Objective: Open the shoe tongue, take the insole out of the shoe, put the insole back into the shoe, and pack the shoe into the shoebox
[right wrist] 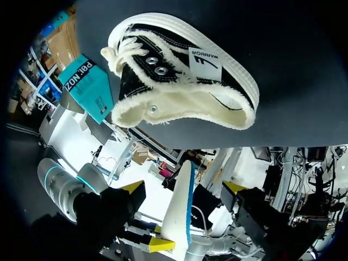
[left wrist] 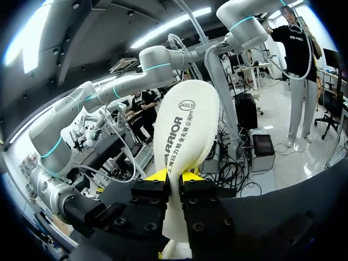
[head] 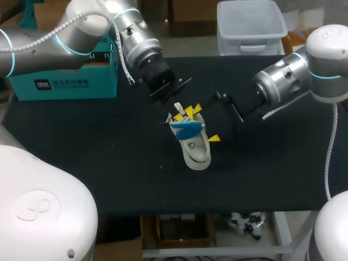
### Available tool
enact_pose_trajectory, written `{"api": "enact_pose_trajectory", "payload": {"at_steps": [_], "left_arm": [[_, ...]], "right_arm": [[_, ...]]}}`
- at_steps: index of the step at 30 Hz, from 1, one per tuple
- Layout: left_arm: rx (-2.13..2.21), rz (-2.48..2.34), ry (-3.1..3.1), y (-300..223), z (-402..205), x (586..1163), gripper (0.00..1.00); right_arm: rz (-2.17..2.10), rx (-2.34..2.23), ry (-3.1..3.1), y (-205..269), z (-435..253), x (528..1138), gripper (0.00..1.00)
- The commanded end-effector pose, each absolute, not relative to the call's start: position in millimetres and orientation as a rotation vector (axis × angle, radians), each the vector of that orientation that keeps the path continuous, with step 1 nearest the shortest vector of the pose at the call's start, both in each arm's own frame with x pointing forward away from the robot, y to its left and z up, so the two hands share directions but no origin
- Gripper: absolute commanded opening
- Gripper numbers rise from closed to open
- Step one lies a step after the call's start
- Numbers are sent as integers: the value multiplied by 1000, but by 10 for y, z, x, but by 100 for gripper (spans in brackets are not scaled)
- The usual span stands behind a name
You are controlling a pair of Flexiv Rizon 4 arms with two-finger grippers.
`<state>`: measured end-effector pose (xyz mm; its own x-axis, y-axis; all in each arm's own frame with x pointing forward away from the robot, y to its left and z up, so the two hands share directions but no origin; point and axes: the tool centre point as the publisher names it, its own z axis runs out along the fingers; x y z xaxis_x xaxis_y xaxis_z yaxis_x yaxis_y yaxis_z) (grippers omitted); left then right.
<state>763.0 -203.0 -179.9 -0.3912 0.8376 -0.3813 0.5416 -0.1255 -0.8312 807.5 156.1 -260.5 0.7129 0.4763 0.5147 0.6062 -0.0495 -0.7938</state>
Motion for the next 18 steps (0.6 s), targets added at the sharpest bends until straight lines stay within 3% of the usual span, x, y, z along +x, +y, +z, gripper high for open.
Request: {"api": "enact_pose_trajectory", "payload": {"at_steps": [1,3,5,7,8,13,18], "left_arm": [[-1558,1515,-1943,-2009,-1842,7552,0],[-1563,1513,-1954,-2013,-1865,7555,0],[-1576,1512,-1974,-2018,-1877,7557,0],[-1587,1511,-1984,-2029,-1888,7554,0],[-1590,1511,-1986,-2037,-1893,7552,0],[-1630,1501,-2024,-2090,-1915,7540,0],[-1642,1482,-2038,-2127,-1957,7535,0]], "right_arm": [[-143,-1682,-861,1550,-2632,8050,86],[-150,-1676,-855,1558,-2644,8050,73],[-157,-1664,-849,1569,-2655,8053,71],[-157,-1662,-844,1586,-2652,8057,83],[-172,-1652,-844,1595,-2645,8059,84],[-169,-1650,-836,1623,-2637,8053,51],[-174,-1641,-817,1644,-2671,8015,33]]}}
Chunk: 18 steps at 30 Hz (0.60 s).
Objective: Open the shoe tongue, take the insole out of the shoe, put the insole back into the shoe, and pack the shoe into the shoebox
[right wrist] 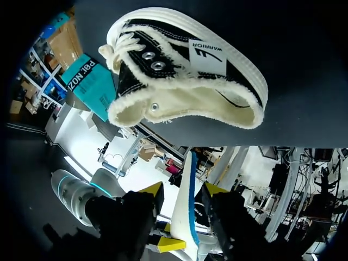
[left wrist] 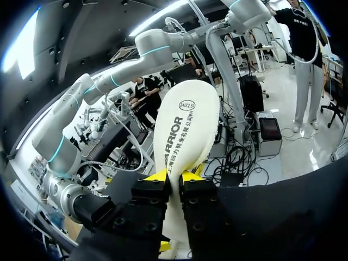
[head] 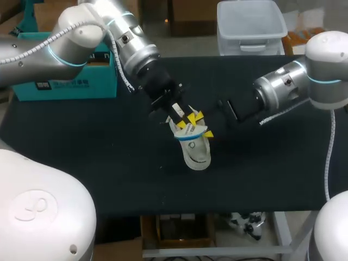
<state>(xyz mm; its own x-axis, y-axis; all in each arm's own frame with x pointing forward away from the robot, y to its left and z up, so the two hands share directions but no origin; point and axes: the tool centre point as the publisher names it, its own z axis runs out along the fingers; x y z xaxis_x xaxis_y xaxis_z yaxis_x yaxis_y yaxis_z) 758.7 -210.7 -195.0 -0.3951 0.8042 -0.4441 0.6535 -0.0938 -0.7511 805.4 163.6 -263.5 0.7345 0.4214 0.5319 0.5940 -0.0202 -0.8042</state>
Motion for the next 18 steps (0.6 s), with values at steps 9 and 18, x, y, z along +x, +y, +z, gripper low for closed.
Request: {"api": "enact_pose_trajectory", "payload": {"at_steps": [9,18], "left_arm": [[-1640,1452,-2089,-2142,-2043,7573,0],[-1611,1443,-2117,-2151,-2105,7608,0]], "right_arm": [[-174,-1642,-799,1627,-2659,7972,19],[-164,-1636,-801,1620,-2652,8000,0]]}}
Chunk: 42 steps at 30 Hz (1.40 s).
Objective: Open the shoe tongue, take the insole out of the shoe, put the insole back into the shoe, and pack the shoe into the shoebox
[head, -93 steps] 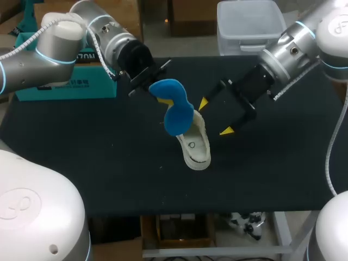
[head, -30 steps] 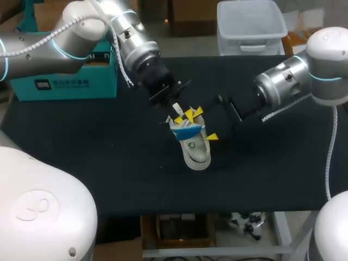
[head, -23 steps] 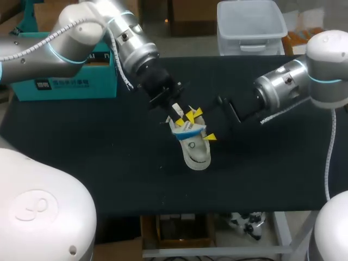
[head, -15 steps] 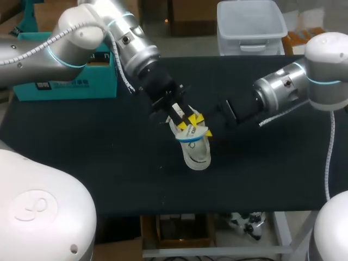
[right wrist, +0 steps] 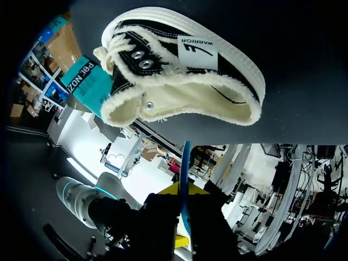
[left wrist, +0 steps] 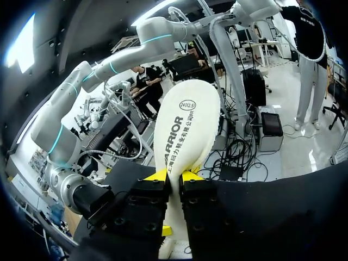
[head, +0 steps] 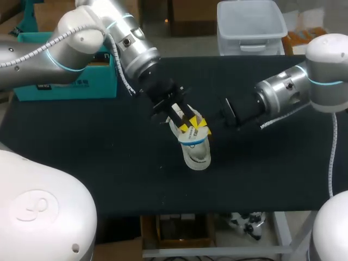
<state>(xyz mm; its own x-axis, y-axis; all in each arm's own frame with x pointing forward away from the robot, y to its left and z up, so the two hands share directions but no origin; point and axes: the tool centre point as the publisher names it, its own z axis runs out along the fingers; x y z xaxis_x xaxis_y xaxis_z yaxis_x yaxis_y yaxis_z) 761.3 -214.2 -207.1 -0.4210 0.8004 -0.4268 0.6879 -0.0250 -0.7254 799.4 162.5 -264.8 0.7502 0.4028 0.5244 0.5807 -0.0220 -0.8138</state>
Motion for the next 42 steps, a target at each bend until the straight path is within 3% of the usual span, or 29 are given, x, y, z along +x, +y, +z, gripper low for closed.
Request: {"api": "enact_pose_trajectory", "payload": {"at_steps": [1,4,5,6,8,9,42], "left_arm": [[-1603,1439,-2118,-2152,-2109,7609,0],[-1570,1437,-2105,-2146,-2112,7625,0],[-1559,1436,-2098,-2141,-2107,7634,5],[-1547,1430,-2085,-2134,-2101,7646,38],[-1517,1425,-2054,-2114,-2085,7685,87],[-1503,1418,-2041,-2107,-2082,7706,100],[-1308,1187,-2104,-1385,-1982,8714,100]], "right_arm": [[-163,-1635,-802,1619,-2657,8003,0],[-164,-1631,-807,1613,-2676,8003,0],[-166,-1628,-814,1611,-2683,8001,0],[-168,-1627,-816,1608,-2689,7999,0],[-172,-1628,-821,1598,-2703,7990,0],[-176,-1628,-824,1595,-2712,7983,0],[-251,-1633,-845,1518,-2815,7970,0]]}}
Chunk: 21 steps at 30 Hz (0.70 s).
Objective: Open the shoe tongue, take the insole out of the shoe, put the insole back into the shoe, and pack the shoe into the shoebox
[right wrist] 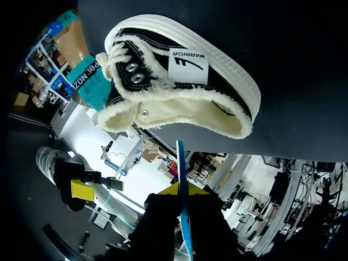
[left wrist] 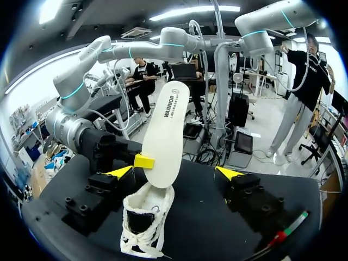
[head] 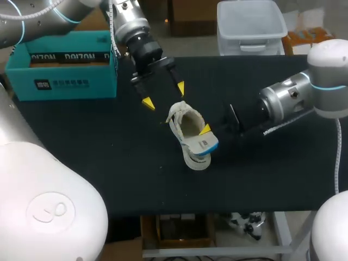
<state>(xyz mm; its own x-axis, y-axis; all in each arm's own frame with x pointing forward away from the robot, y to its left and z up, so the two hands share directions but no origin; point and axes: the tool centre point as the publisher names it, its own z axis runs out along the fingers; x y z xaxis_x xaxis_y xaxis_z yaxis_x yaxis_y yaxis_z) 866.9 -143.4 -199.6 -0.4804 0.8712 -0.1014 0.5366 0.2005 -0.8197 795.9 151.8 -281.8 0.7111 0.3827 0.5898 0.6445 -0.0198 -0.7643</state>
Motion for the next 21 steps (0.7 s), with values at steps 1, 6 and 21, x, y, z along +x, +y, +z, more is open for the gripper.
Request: {"api": "enact_pose_trajectory", "payload": {"at_steps": [1,6,21], "left_arm": [[-1309,1182,-2115,-1371,-1984,8728,100],[-1284,1189,-2147,-1313,-1981,8842,100],[-1229,1202,-2208,-1186,-2012,8974,100]], "right_arm": [[-250,-1631,-845,1518,-2814,7970,0],[-250,-1623,-839,1516,-2825,7949,0],[-251,-1607,-838,1499,-2845,7900,0]]}}
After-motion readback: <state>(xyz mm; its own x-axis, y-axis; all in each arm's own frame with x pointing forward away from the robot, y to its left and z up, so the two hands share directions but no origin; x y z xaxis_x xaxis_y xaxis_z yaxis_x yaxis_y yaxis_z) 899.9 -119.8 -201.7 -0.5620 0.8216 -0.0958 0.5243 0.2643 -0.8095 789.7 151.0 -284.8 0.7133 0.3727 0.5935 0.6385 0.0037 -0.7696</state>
